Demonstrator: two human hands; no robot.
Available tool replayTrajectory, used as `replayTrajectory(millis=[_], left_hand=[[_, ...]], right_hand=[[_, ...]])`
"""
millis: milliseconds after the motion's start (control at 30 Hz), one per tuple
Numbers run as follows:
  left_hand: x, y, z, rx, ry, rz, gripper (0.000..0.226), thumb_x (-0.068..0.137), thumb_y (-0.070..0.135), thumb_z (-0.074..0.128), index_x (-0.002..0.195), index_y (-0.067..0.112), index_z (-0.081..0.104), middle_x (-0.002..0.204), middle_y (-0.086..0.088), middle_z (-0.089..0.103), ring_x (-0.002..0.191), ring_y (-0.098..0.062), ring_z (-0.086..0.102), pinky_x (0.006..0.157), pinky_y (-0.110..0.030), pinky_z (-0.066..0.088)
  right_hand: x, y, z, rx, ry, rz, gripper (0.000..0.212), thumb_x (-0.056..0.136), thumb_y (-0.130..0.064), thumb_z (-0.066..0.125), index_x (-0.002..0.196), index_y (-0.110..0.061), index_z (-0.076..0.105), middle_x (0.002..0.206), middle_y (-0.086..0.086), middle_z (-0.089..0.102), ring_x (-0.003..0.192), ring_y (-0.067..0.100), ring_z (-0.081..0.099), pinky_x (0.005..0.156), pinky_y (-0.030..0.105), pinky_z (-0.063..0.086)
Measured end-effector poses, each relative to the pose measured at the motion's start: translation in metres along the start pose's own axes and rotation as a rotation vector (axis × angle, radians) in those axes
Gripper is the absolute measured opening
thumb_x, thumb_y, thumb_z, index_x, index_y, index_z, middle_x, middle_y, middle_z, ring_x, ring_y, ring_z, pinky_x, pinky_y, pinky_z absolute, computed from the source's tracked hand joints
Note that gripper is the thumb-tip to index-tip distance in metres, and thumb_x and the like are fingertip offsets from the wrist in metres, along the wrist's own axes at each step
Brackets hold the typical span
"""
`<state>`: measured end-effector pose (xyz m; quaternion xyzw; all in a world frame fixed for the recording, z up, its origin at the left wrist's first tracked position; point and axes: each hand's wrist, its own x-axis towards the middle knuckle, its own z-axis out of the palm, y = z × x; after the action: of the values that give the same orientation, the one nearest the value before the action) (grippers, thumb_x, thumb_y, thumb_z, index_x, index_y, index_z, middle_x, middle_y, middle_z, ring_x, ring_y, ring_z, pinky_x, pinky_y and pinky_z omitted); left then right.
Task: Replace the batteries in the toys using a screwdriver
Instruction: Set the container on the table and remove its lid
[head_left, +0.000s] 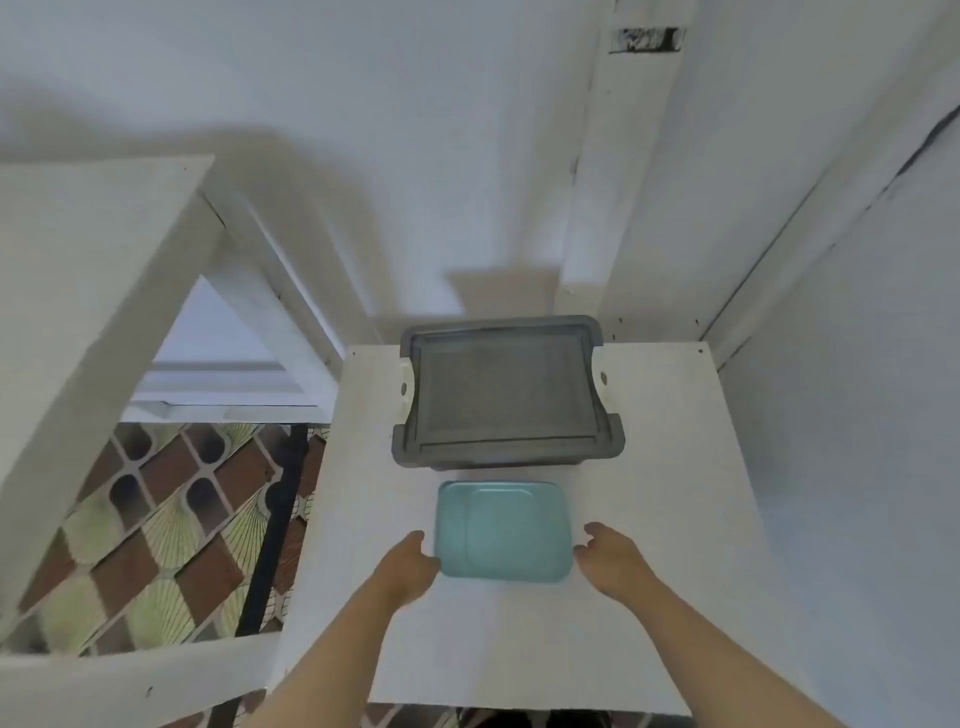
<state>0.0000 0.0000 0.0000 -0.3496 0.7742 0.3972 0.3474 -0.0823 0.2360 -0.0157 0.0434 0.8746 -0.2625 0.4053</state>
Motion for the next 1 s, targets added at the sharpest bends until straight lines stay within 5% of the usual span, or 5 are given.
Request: replayTrajectory(millis=[100, 233, 400, 767, 1000], left_hand=[[0.008, 0.0, 0.013, -0.183, -0.031, 0.013, 0.051, 0.092, 0.009, 0.051, 0.142, 0.003, 0.041, 0.143, -0.012, 0.047, 0.128, -0.025, 0.046, 0.101, -0.029, 0.038], [0.01, 0.002, 0.021, -0.4, 0.142, 0.021, 0.018, 0.075, 0.023, 0.05, 0.087, 0.013, 0.057, 0.1, -0.012, 0.06, 0.09, -0.026, 0.054, 0.085, -0.037, 0.049], [-0.005, -0.007, 0.008, -0.524, 0.232, -0.038, 0.008, 0.091, -0.004, 0.055, 0.091, 0.002, 0.06, 0.097, -0.019, 0.065, 0.08, -0.028, 0.061, 0.059, -0.028, 0.052], [-0.166, 0.009, -0.068, -0.749, 0.469, 0.213, 0.016, 0.09, 0.0, 0.064, 0.087, 0.015, 0.07, 0.084, -0.005, 0.072, 0.078, -0.02, 0.066, 0.064, -0.021, 0.052], [-0.258, 0.012, -0.142, -0.888, 0.706, 0.471, 0.016, 0.09, 0.003, 0.062, 0.086, 0.015, 0.072, 0.069, 0.002, 0.074, 0.059, -0.009, 0.065, 0.062, -0.019, 0.055]], right_hand=[[0.011, 0.005, 0.016, 0.01, -0.001, 0.012, 0.033, 0.096, -0.015, 0.042, 0.125, -0.004, 0.053, 0.126, 0.014, 0.057, 0.121, 0.026, 0.052, 0.081, 0.022, 0.039], [0.017, 0.002, 0.023, 0.157, 0.071, 0.025, 0.015, 0.09, -0.009, 0.049, 0.089, 0.0, 0.061, 0.083, 0.009, 0.057, 0.076, 0.021, 0.051, 0.052, 0.019, 0.034], [-0.001, -0.008, -0.002, 0.376, 0.022, 0.025, 0.01, 0.083, -0.007, 0.055, 0.077, -0.009, 0.048, 0.08, 0.008, 0.058, 0.073, 0.023, 0.057, 0.068, 0.032, 0.049], [-0.109, -0.102, -0.101, 0.225, -0.257, -0.28, 0.021, 0.092, -0.017, 0.055, 0.072, -0.01, 0.058, 0.065, 0.0, 0.062, 0.061, 0.013, 0.059, 0.084, 0.035, 0.054], [-0.185, -0.191, -0.119, 0.321, -0.093, -0.494, 0.036, 0.093, -0.03, 0.059, 0.084, 0.003, 0.07, 0.068, 0.005, 0.067, 0.06, 0.009, 0.061, 0.063, 0.016, 0.054]])
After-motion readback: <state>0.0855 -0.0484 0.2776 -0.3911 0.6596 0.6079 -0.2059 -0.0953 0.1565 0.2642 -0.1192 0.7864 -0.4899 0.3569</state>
